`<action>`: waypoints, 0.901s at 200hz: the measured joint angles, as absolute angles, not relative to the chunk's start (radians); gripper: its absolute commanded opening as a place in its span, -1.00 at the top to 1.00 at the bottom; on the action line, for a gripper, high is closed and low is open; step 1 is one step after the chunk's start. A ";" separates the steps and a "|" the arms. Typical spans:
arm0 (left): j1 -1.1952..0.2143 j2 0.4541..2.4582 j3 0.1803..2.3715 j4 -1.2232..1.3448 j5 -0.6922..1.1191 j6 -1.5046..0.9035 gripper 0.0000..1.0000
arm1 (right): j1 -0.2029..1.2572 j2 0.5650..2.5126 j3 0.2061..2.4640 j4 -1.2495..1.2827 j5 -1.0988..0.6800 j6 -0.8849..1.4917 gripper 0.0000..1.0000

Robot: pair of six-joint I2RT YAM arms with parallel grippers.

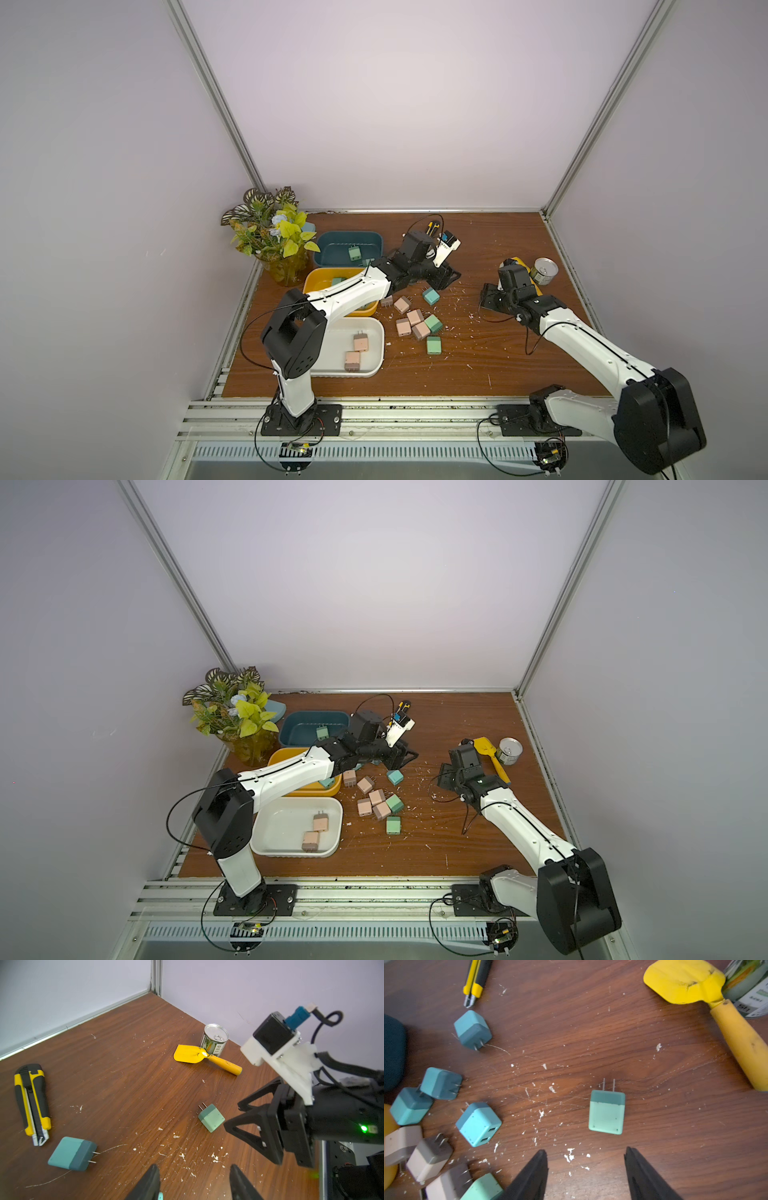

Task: Place the plugs by color into the storage box
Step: Pick up the plug from the center of the board.

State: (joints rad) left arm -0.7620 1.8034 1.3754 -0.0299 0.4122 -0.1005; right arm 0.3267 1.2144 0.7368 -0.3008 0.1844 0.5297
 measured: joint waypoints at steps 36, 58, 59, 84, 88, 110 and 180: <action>-0.763 1.806 1.349 -0.030 0.427 -0.100 -0.11 | 0.273 1.321 0.758 -0.271 0.167 0.509 -0.26; -0.765 1.806 1.328 -0.052 0.428 -0.099 -0.11 | 0.270 1.386 0.761 -0.260 0.154 0.502 -0.25; -0.765 1.806 1.328 -0.055 0.428 -0.098 -0.11 | 0.270 1.388 0.762 -0.260 0.153 0.502 -0.25; -0.767 1.806 1.328 -0.070 0.433 -0.099 -0.11 | 0.270 1.448 0.769 -0.241 0.145 0.497 -0.20; -0.767 1.806 1.328 -0.072 0.434 -0.101 -0.11 | 0.270 1.456 0.769 -0.237 0.144 0.496 -0.18; -0.769 1.806 1.328 -0.074 0.444 -0.105 -0.11 | 0.270 1.504 0.776 -0.228 0.132 0.493 -0.06; -0.780 1.776 1.328 -0.081 0.452 -0.124 -0.10 | 0.271 1.506 0.781 -0.233 0.152 0.486 0.26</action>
State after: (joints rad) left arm -0.7799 1.7763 1.3285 -0.0807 0.4522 -0.1238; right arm 0.2707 1.5059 0.7815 -0.2329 0.1524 0.4858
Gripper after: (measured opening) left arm 0.549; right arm 0.455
